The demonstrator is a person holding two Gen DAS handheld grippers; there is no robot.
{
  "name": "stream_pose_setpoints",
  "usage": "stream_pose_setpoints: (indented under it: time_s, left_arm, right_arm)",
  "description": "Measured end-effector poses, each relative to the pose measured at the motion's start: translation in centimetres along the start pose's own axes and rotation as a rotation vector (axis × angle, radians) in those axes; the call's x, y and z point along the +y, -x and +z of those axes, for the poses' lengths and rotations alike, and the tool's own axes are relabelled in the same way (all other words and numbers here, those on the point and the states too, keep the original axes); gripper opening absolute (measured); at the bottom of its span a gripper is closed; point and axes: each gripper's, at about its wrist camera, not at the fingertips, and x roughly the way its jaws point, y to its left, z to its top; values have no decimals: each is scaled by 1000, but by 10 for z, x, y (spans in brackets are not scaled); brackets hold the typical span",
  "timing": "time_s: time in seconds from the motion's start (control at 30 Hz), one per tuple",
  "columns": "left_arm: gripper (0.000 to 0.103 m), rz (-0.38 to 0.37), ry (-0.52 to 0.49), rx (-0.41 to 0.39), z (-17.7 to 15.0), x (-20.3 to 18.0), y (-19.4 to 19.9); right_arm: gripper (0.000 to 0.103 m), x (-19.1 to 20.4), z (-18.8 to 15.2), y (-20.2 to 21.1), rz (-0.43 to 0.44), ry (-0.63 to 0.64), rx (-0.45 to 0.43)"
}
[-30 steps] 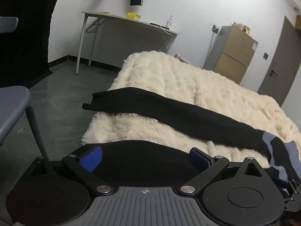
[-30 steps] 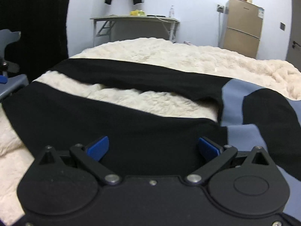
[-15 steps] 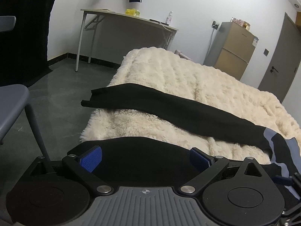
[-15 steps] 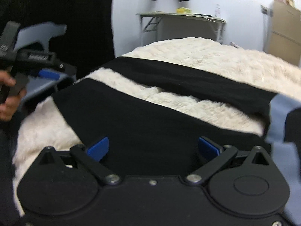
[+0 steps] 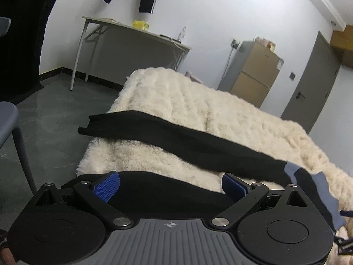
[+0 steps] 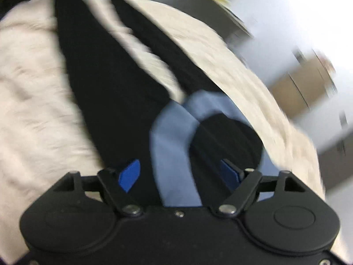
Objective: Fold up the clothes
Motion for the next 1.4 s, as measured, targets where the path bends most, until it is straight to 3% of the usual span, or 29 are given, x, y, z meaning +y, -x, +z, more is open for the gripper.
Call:
stream_pose_setpoints:
  time_s: [0.13,0.2,0.3,0.37,0.43,0.5,0.67,0.8,0.9,0.93,0.97,1.13,1.2,1.23,1.27,1.3,1.37,1.4]
  left_arm:
    - [98,-6,51,-27,2,7,7]
    - [98,-7,77,-39,3,11,12]
    - [98,-15,115,-60,4,17,19]
    - [98,-23,156,-78,5,23,22]
    - [98,-26,182,-83,6,27,23]
    - [98,-26,200,-85,6,30,23]
    - [98,-30,217,-84,8,33,21]
    - [98,-27,217,-76,8,34,19]
    - [98,-27,218,-87,7,34,23]
    - [98,-28,223,-90,7,35,24]
    - [98,-28,228,-91,7,36,25]
    - [98,-39,261,-100,7,41,24]
    - [98,-43,271,-91,7,42,22]
    - [98,-41,268,-84,7,42,21]
    - [98,-40,266,-79,7,42,21]
    - [98,-40,260,-77,7,41,21]
    - [98,-41,230,-73,7,36,22]
    - [98,-42,219,-70,7,34,22]
  right_arm:
    - [38,-7,33,-36,-6,-175,7]
    - [37,3,50,-52,25,-193,0]
    - [38,30,65,-72,26,-118,2]
    - [38,38,64,-83,56,-85,53]
    - [31,51,63,-94,113,-6,122]
    - [32,47,70,-88,110,17,89]
    - [36,12,100,-83,53,-121,25]
    - [41,21,111,-112,29,-116,65]
    - [40,37,110,-144,24,-117,138]
    - [27,36,111,-149,23,-136,151]
    - [2,35,112,-154,21,-157,163]
    - [3,-6,122,-122,73,-333,89]
    - [15,-15,125,-118,115,-351,82]
    - [28,-22,125,-116,207,-359,94]
    - [45,-25,125,-115,232,-355,91]
    - [50,-29,123,-105,260,-319,69]
    - [66,-34,118,-83,223,-214,1]
    - [69,-35,112,-74,205,-164,-14]
